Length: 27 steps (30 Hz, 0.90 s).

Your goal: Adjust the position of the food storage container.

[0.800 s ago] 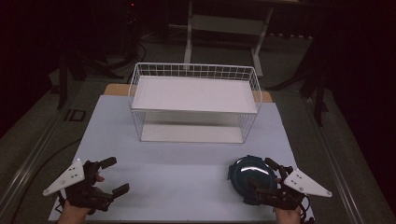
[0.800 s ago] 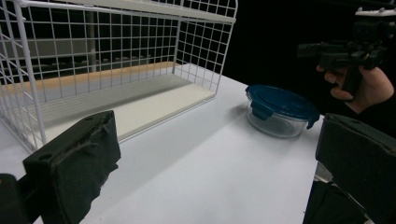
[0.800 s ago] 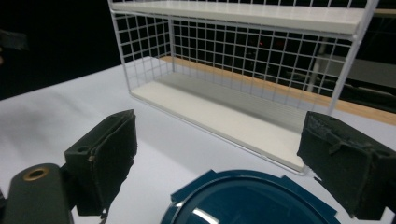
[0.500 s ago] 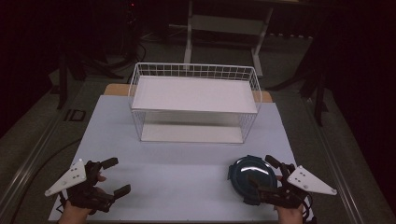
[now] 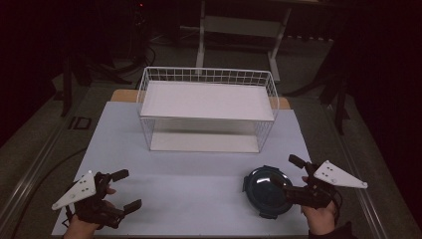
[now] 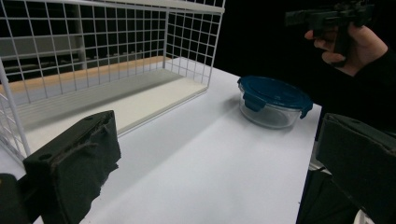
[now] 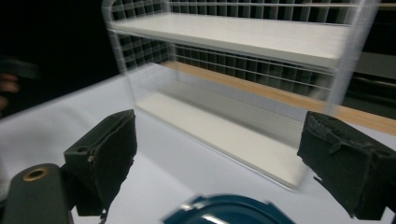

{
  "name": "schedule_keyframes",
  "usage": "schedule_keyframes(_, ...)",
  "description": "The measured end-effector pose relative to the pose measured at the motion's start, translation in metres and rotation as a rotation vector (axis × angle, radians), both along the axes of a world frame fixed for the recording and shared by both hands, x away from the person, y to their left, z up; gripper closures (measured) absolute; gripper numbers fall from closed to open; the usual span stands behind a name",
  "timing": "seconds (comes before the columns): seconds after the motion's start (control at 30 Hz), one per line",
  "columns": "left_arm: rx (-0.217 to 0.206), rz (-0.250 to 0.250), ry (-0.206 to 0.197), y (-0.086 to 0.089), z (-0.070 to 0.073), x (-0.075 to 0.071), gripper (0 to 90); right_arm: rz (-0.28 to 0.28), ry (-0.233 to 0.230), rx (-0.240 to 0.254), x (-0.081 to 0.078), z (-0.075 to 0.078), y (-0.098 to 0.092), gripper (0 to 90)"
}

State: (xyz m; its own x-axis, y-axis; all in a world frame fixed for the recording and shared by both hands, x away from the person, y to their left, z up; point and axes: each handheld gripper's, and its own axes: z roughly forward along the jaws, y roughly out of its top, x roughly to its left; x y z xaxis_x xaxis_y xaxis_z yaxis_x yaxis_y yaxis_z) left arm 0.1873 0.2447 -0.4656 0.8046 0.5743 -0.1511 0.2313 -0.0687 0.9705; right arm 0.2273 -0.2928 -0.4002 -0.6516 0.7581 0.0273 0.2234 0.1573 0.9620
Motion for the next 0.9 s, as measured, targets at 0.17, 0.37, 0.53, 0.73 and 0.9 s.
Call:
schedule_keyframes(0.17,0.004,0.0,0.003,-0.001,0.0,0.0,0.0,-0.009,0.007,-0.048,-0.001,-0.002,-0.006,12.0)
schedule_keyframes(0.37,0.007,-0.005,0.0,-0.001,-0.001,0.0,0.0,-0.031,0.053,-0.087,-0.004,-0.011,-0.018,25.2)
schedule_keyframes(0.53,0.008,-0.007,0.001,-0.001,-0.001,0.0,0.0,-0.044,0.1,-0.104,-0.007,-0.021,-0.03,39.3)
schedule_keyframes(0.73,0.015,-0.01,0.002,-0.002,-0.001,0.0,0.0,-0.073,0.168,-0.132,-0.01,-0.04,-0.045,52.9)
schedule_keyframes(0.9,0.021,-0.013,0.006,-0.002,-0.002,0.0,0.0,-0.098,0.218,-0.153,-0.012,-0.057,-0.059,63.6)
